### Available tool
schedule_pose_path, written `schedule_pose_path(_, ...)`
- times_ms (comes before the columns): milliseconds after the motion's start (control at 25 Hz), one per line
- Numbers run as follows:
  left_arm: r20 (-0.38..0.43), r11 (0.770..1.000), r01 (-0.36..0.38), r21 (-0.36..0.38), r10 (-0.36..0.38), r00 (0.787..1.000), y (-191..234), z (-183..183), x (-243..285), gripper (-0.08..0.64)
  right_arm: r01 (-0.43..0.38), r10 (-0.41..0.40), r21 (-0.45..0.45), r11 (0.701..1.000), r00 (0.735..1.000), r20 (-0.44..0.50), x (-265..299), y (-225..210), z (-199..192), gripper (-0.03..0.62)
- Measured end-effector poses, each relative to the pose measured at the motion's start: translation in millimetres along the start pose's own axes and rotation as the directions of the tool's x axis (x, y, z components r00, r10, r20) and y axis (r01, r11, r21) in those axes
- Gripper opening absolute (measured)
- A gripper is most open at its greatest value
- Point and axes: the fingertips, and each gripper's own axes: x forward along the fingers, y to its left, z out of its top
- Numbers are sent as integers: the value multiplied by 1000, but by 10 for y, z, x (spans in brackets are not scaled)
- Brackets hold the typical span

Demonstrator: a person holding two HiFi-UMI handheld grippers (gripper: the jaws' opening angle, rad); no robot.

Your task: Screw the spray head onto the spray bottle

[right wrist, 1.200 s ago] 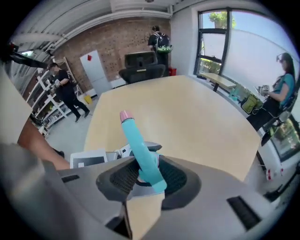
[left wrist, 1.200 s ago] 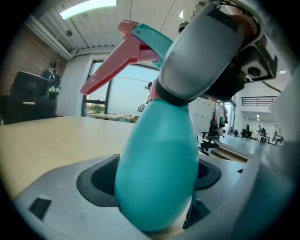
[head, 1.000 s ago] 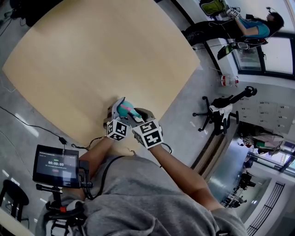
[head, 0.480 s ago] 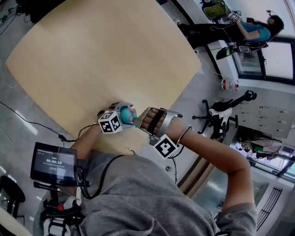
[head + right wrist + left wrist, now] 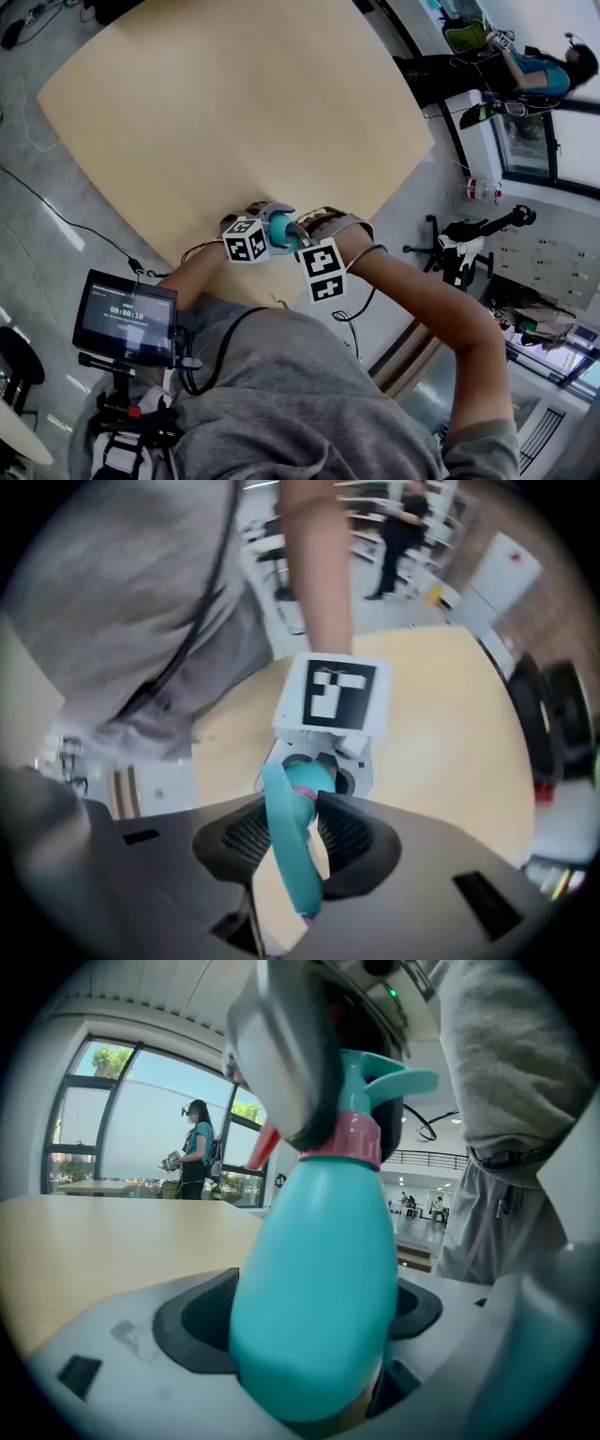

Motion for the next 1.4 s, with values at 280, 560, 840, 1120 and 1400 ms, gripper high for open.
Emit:
schedule_pose_path(280, 7, 963, -268, -12, 268, 963, 139, 42, -54, 411, 66, -155, 749, 659, 987, 49, -3, -108, -101, 130)
schedule_pose_path(560, -24, 936, -351, -15, 350, 936, 149, -1, -49, 411, 62, -176, 864, 499, 984, 31, 3, -114, -66, 130)
schedule_pose_path(840, -27, 933, -359, -25, 358, 933, 239, 9, -30, 411, 38, -168, 907, 419, 985, 36, 6, -186, -153, 130)
schedule_pose_path(1120, -21, 945, -322, -56, 321, 947, 320, -93, 60, 411, 11, -150, 913, 408, 987, 55, 138, -250, -274, 130)
schedule_pose_path(1400, 6, 988, -151, -25, 151, 988, 394, -210, -97, 447, -45, -116, 912, 407, 988, 101, 322, -463, -348, 130)
